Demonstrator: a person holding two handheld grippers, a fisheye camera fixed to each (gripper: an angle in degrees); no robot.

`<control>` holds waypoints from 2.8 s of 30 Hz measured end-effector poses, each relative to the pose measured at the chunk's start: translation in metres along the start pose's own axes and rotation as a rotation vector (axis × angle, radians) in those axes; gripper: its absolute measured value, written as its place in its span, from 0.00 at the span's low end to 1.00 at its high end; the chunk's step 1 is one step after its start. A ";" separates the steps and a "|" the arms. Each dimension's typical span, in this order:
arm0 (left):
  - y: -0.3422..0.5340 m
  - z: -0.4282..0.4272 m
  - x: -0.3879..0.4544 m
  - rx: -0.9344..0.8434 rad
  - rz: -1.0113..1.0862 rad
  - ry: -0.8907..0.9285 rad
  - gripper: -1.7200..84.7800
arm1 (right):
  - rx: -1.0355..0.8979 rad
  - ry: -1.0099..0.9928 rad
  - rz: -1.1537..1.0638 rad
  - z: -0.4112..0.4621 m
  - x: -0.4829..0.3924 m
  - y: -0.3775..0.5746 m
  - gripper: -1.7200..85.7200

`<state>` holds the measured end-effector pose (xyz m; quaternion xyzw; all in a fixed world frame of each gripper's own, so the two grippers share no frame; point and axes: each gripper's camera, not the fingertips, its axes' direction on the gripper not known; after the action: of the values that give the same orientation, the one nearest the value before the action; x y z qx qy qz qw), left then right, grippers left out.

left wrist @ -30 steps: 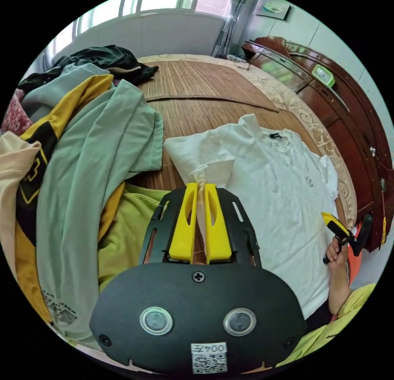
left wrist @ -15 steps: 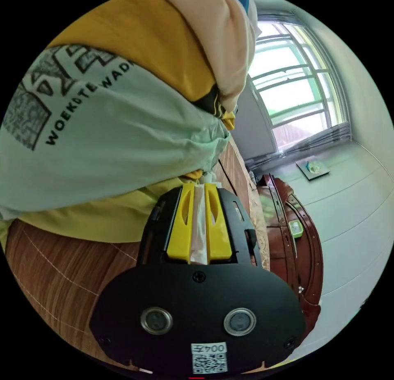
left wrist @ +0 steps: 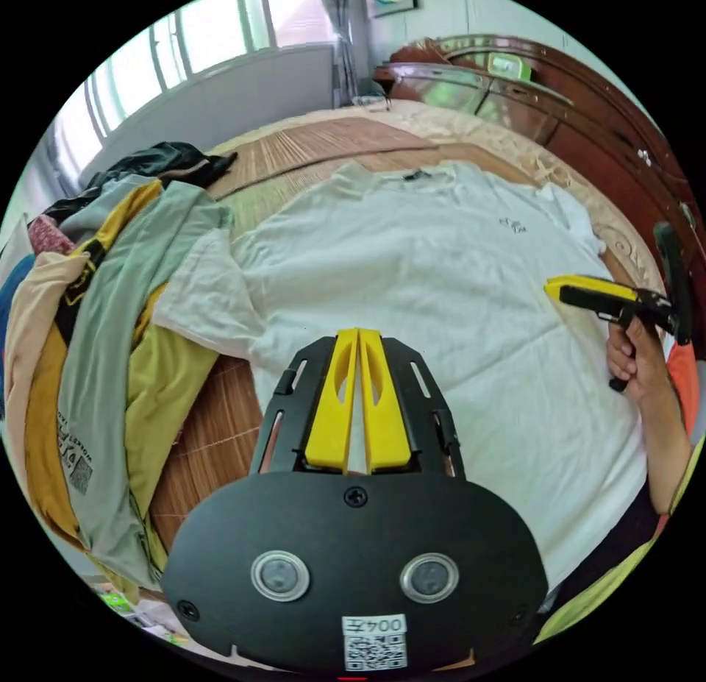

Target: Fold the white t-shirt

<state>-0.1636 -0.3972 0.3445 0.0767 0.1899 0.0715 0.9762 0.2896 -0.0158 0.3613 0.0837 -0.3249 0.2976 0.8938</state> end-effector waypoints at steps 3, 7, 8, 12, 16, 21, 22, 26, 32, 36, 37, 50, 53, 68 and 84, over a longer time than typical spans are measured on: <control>-0.005 0.007 -0.005 -0.012 -0.022 0.050 0.02 | -0.007 0.032 -0.011 0.003 -0.011 -0.005 0.11; -0.007 0.016 -0.016 -0.012 -0.061 0.141 0.02 | -0.013 0.059 -0.015 0.004 -0.024 -0.012 0.11; -0.008 0.019 -0.018 -0.016 -0.068 0.158 0.02 | -0.014 0.052 -0.004 0.003 -0.024 -0.014 0.10; -0.010 0.025 -0.012 -0.019 -0.060 0.136 0.02 | -0.005 -0.071 0.047 -0.009 -0.014 -0.018 0.06; -0.012 0.027 0.009 -0.013 -0.007 0.020 0.02 | 0.294 -0.066 0.044 -0.100 -0.019 -0.005 0.02; -0.012 0.033 0.000 -0.011 -0.037 0.085 0.02 | 0.447 0.319 -0.096 -0.152 -0.022 -0.052 0.01; -0.012 0.033 -0.001 -0.011 -0.040 0.090 0.02 | 0.367 0.332 -0.101 -0.144 -0.007 -0.081 0.02; -0.012 0.036 0.001 -0.008 -0.038 0.086 0.02 | 0.143 0.343 -0.072 -0.101 0.054 -0.171 0.06; -0.010 0.041 -0.007 -0.006 -0.058 0.130 0.03 | -0.179 0.410 -0.156 -0.046 0.099 -0.234 0.11; -0.008 0.043 -0.006 -0.004 -0.056 0.124 0.02 | -0.236 0.361 -0.172 -0.042 0.117 -0.243 0.11; -0.008 0.043 -0.004 -0.004 -0.052 0.117 0.02 | -0.254 0.320 -0.161 -0.044 0.125 -0.246 0.10; -0.003 0.046 0.001 -0.001 -0.034 0.074 0.03 | 0.003 0.173 0.159 -0.184 0.237 -0.234 0.06; -0.002 0.047 0.004 -0.001 -0.028 0.058 0.03 | -0.067 0.247 0.193 -0.221 0.270 -0.220 0.07; 0.003 0.048 0.004 -0.004 -0.019 0.034 0.02 | 0.490 -0.864 1.130 -0.384 0.436 0.077 0.21; 0.008 0.050 -0.009 -0.005 -0.038 0.074 0.02 | 0.515 -0.925 1.378 -0.400 0.481 0.083 0.20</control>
<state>-0.1535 -0.3967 0.3955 0.0680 0.2271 0.0559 0.9699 0.7471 0.4182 0.3510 0.1807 -0.5566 0.7727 0.2460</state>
